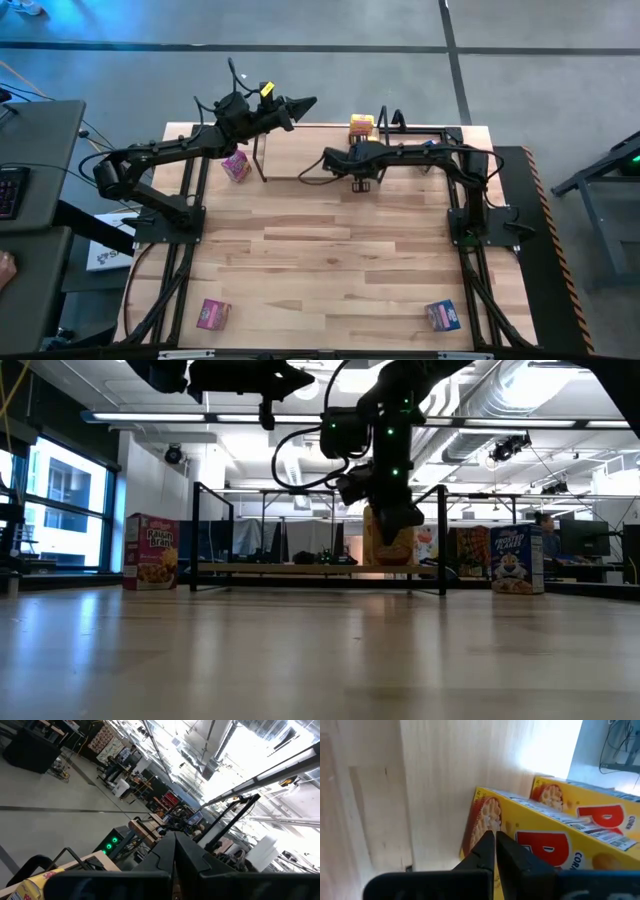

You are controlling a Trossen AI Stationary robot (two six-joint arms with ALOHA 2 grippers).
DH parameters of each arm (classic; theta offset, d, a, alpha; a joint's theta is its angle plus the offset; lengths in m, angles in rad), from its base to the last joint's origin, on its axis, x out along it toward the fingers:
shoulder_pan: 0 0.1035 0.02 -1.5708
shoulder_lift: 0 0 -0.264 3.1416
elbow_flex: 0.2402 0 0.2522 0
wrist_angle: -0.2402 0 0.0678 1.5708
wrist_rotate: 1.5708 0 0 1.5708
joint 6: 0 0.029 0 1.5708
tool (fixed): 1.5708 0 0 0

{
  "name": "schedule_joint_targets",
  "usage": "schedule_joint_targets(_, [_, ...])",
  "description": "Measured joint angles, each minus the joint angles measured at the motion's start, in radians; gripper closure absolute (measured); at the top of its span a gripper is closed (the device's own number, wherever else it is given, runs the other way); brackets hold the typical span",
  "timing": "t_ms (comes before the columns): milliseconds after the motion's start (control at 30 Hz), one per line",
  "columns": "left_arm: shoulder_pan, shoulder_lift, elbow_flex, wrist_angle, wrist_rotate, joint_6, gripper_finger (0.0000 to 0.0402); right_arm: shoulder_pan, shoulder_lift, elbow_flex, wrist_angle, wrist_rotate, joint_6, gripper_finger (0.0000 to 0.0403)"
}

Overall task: Stack cereal on shelf
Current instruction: Put the yellow cereal box on the shelf aligned with the other yellow cereal box, then put the top right blue cereal box on the shelf

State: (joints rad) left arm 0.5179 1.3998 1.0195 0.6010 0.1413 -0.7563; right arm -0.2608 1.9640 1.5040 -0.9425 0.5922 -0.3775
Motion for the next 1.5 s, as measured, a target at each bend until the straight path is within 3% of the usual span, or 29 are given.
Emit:
schedule_joint_targets(467, [0.0, 0.0, 0.0, -0.001, -0.005, 0.0, 0.0401, 0.016, 0.0, 0.0, -0.156, -0.091, 0.024, 0.0403])
schedule_joint_targets(567, [0.0, 0.0, 0.0, -0.002, -0.014, 0.0, 0.0401, 0.001, 0.0, 0.0, -0.184, -0.068, 0.037, 0.0403])
schedule_joint_targets(967, [0.0, 0.0, 0.0, -0.002, -0.021, 0.001, 0.0401, -0.081, 0.0, 0.0, -0.157, -0.035, 0.064, 0.0403])
schedule_joint_targets(1500, [0.019, 0.0, 0.0, -0.003, -0.021, 0.0, 0.0401, -0.06, 0.0, 0.0, -0.095, -0.076, 0.063, 0.0403])
